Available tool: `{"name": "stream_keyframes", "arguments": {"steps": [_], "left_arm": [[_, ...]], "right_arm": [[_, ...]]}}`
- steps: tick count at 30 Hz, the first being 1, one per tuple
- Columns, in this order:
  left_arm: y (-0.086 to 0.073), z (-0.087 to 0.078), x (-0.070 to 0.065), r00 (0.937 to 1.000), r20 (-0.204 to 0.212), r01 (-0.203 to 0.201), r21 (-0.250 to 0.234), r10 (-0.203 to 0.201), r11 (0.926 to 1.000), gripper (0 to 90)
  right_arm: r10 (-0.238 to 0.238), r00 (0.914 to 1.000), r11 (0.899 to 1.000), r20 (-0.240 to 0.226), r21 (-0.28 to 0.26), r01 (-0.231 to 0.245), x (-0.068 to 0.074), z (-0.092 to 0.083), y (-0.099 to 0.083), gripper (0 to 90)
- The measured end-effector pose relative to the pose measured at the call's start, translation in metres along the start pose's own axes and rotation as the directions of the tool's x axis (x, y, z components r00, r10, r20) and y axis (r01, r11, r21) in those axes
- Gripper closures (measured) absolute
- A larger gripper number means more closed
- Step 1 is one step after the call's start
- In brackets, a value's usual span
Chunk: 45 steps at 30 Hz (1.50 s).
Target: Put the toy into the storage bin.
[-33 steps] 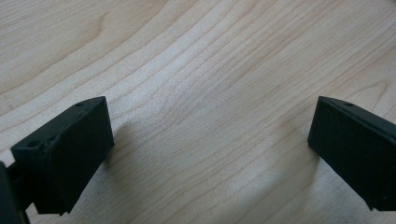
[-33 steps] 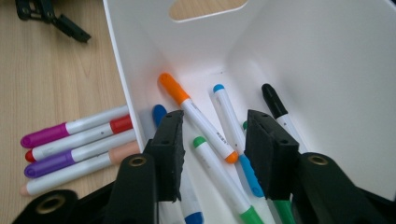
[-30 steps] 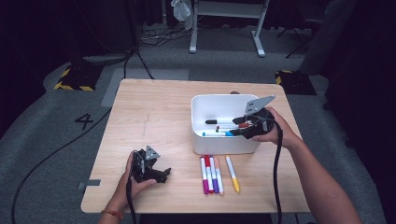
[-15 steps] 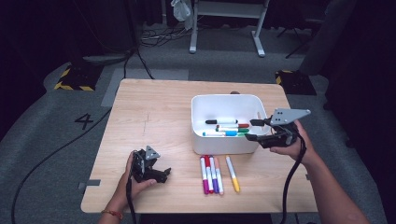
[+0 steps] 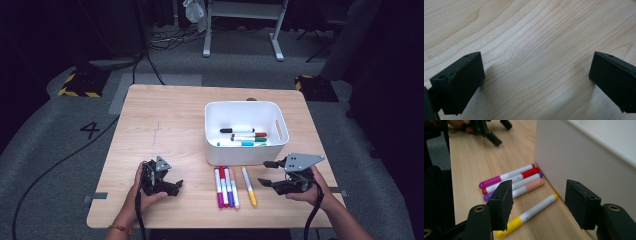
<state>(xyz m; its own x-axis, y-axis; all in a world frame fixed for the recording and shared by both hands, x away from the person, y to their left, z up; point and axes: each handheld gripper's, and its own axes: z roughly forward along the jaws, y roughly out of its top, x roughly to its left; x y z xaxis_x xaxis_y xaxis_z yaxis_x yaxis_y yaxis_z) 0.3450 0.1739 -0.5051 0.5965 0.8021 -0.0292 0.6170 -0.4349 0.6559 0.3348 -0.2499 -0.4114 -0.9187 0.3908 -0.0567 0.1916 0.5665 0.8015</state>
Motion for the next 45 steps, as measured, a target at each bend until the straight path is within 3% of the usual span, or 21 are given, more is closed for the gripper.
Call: {"name": "stream_keyframes", "arguments": {"steps": [3,9,14,18,22,30,35,45], "left_arm": [[0.000,0.000,0.000,1.0000,0.000,0.000,0.000,0.000,1.0000,0.2],[0.000,0.000,0.000,1.0000,0.000,0.000,0.000,0.000,1.0000,0.2],[0.000,0.000,0.000,1.0000,0.000,0.000,0.000,0.000,1.0000,0.2],[0.000,0.000,0.000,1.0000,0.000,0.000,0.000,0.000,1.0000,0.2],[0.000,0.000,0.000,1.0000,0.000,0.000,0.000,0.000,1.0000,0.2],[0.000,0.000,0.000,1.0000,-0.003,-0.001,0.000,0.001,1.0000,0.4],[0.000,0.000,0.000,1.0000,-0.002,0.000,0.000,0.000,1.0000,0.3],[0.000,0.000,0.000,1.0000,-0.003,-0.001,0.000,0.001,1.0000,0.4]], "right_arm": [[0.023,0.9997,0.999,-0.010,0.034,-0.022,0.006,0.014,-0.014,38.5],[0.117,0.9928,0.991,-0.027,0.070,-0.114,0.013,0.036,-0.036,35.6],[0.131,0.9905,0.987,-0.039,0.095,-0.127,0.019,0.047,-0.045,35.5],[0.113,0.9935,0.986,-0.009,0.123,-0.111,0.022,0.054,-0.051,37.3],[0.138,0.9902,0.984,0.023,0.113,-0.140,0.023,0.055,-0.056,44.5],[0.119,0.9899,0.984,0.078,0.121,-0.128,0.021,0.056,-0.064,66.1],[0.121,0.9885,0.984,0.090,0.117,-0.131,0.019,0.053,-0.066,74.8],[0.130,0.9884,0.983,0.079,0.122,-0.139,0.008,0.047,-0.069,75.6]]}}
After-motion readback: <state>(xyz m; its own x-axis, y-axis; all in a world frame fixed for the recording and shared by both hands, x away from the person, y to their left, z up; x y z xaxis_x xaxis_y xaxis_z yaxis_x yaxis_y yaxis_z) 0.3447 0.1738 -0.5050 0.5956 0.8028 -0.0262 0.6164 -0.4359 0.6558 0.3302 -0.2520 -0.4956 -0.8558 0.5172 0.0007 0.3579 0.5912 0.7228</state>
